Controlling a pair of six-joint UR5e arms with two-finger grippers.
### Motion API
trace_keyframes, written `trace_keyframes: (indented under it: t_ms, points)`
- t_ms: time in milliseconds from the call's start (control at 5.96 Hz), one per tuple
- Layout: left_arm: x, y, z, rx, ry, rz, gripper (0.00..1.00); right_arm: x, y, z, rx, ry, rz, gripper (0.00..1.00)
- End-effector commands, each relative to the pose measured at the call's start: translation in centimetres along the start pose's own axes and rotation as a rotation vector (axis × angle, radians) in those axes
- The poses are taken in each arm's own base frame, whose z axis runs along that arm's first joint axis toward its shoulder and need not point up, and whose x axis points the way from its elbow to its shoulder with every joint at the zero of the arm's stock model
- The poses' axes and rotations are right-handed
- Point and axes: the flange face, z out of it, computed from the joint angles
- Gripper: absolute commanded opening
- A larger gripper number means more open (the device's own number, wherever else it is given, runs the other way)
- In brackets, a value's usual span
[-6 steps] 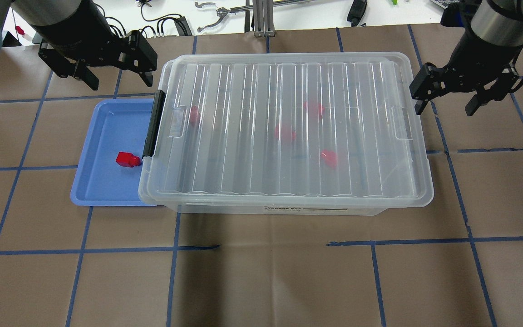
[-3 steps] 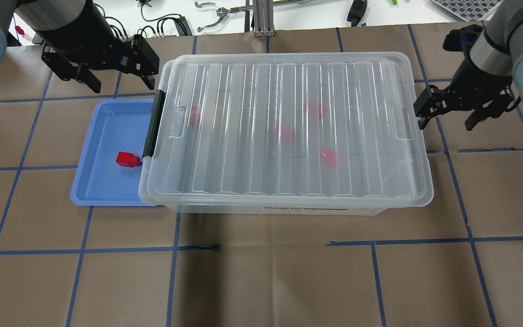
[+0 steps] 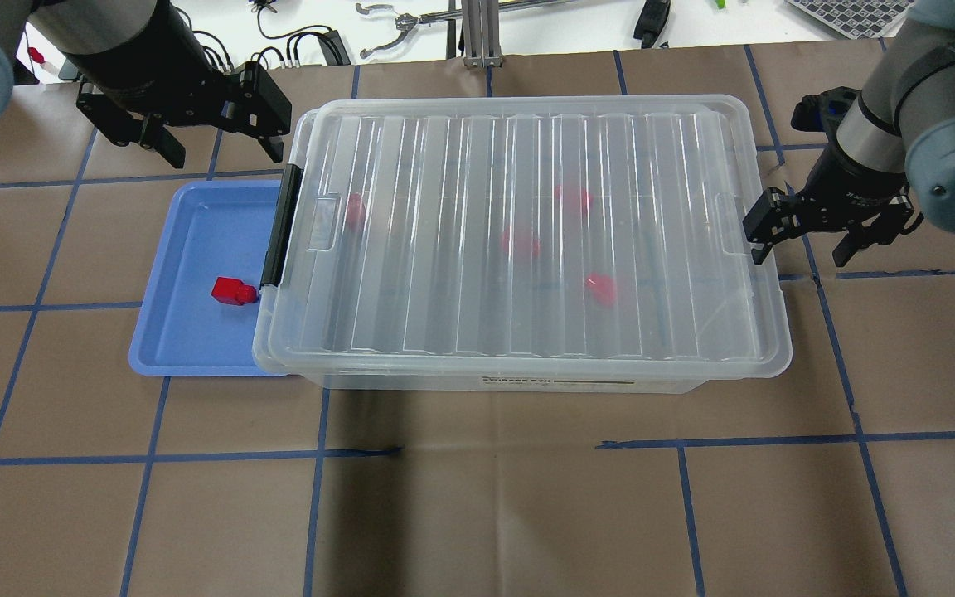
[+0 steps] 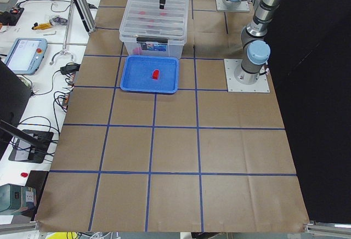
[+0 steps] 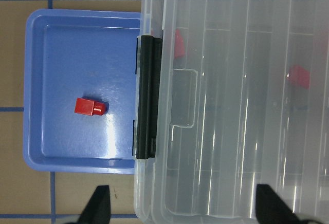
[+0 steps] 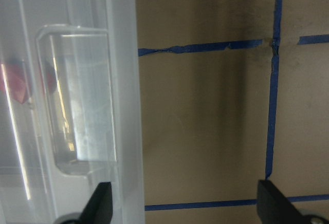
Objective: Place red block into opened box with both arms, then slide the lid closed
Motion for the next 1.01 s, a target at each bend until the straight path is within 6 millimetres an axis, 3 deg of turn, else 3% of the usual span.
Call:
trace_keyframes:
  t_ms: [0,503,839]
  points:
    - [0.0,0.0,0.1,-0.001,0.0,0.0,0.98,0.2,-0.9,0.7,0.016,0.003,-0.016,1.0]
    - [-0.1,0.0,-0.2,0.003,0.0,0.0,0.98,0.8,-1.4,0.7,0.034,0.044,-0.069,1.0]
    - [-0.2,-0.1,-0.6,0.008,-0.003,-0.002,0.98,3.1,-1.5,0.6,0.037,0.044,-0.057,1.0]
